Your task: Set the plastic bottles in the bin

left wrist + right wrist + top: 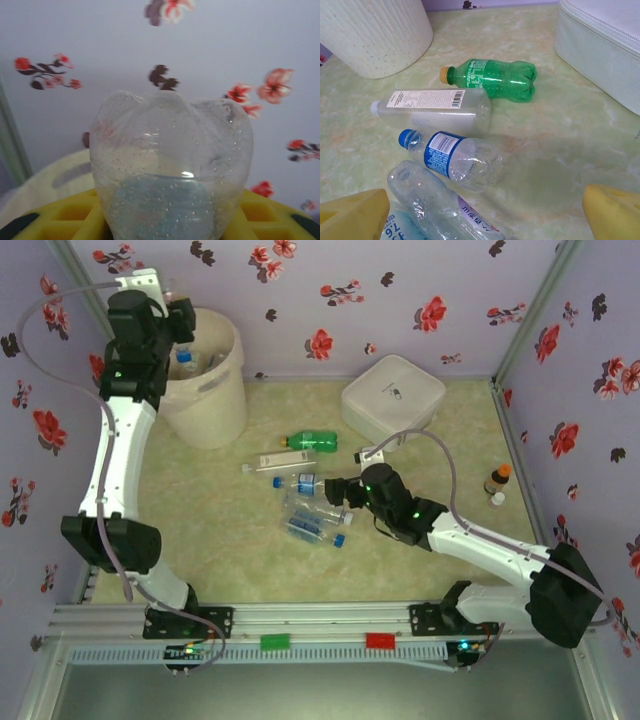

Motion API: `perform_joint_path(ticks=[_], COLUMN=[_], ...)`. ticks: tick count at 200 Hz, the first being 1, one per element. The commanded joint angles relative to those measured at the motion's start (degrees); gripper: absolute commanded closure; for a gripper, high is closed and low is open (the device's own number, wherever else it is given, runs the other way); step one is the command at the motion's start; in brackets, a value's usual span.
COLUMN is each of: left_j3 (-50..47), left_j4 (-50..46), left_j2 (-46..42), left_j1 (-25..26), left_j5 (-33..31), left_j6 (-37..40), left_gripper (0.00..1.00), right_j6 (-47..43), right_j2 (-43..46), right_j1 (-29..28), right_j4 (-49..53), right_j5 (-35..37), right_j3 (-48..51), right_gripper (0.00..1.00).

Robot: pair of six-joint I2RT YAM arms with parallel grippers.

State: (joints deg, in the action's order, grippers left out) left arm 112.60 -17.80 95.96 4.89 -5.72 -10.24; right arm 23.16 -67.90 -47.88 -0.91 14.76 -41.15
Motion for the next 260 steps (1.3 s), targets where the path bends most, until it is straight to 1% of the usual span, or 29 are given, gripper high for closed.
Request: perform_joint_path(ticks=[1, 22, 47, 59, 72, 76, 82, 96, 100, 104, 143, 166, 180, 200, 219, 260], left_j3=[3.6, 5.7, 9.7, 12.7, 16.6, 17.7, 19.1, 21.0, 21.0, 21.1, 20.8, 19.6, 16.7, 8.0, -3.6, -27.0], left_j4=[3.1, 3.4, 0.9, -1.4, -4.4, -5.3, -6.5, -8.0, -8.0, -8.0, -7.9, -7.0, -5.2, 0.8, 7.6, 16.2], left_j2=[4.5, 9.2, 15.5, 18.7, 22.1, 22.9, 24.2, 25.7, 25.7, 25.7, 23.2, 19.5, 16.1, 9.0, 1.4, -13.4], left_j1=[-2.2, -2.7, -2.7, -2.7, -2.7, -2.7, -2.7, -2.7, -2.7, -2.7, -2.6, -2.4, -1.9, 0.1, 3.4, 11.9], left_j5=[-3.9, -3.8, -3.3, -2.7, -2.1, -2.0, -1.9, -1.8, -1.8, -1.8, -0.5, 2.0, 4.5, 7.6, 9.4, 9.9], left_j6=[2.3, 3.8, 4.8, 4.8, 4.5, 4.3, 4.1, 3.3, 2.9, 2.6, -1.3, -4.7, -6.7, -8.3, -8.2, -8.8], left_gripper=[0.66, 0.65, 0.62, 0.59, 0.54, 0.51, 0.44, 0.14, 0.03, 0.0, 0.0, 0.0, 0.0, 0.0, 0.0, 0.0], right_j6=[0.0, -0.5, -1.0, -1.0, -1.1, -1.1, -1.1, -1.2, -1.2, -1.2, -1.2, -1.0, -1.0, -0.9, -0.9, -1.0], right_j2=[0.9, 0.4, 0.1, 0.5, 0.8, 0.9, 1.1, 1.8, 2.0, 2.2, 3.7, 3.1, 2.3, 1.0, -0.2, -2.0], right_j1=[0.2, 0.3, 0.3, 0.3, 0.3, 0.3, 0.3, 0.3, 0.3, 0.3, 0.3, 0.3, 0.3, 0.3, 0.2, 0.2], right_j4=[1.2, 2.2, 3.5, 4.0, 4.7, 4.9, 5.3, 6.3, 6.8, 7.0, 7.7, 7.4, 7.4, 7.6, 8.0, 8.6], right_j5=[0.3, 0.7, 1.0, 1.1, 1.0, 0.9, 0.9, 0.9, 1.0, 1.1, 1.6, 0.9, -0.2, -1.8, -3.3, -7.0], right_j3=[0.4, -0.5, -1.3, -1.5, -1.5, -1.5, -1.6, -1.5, -1.5, -1.5, -0.6, -0.7, -1.1, -1.8, -2.4, -3.4], right_gripper=[0.0, 0.0, 0.0, 0.0, 0.0, 0.0, 0.0, 0.0, 0.0, 0.0, 0.0, 0.0, 0.0, 0.0, 0.0, 0.01])
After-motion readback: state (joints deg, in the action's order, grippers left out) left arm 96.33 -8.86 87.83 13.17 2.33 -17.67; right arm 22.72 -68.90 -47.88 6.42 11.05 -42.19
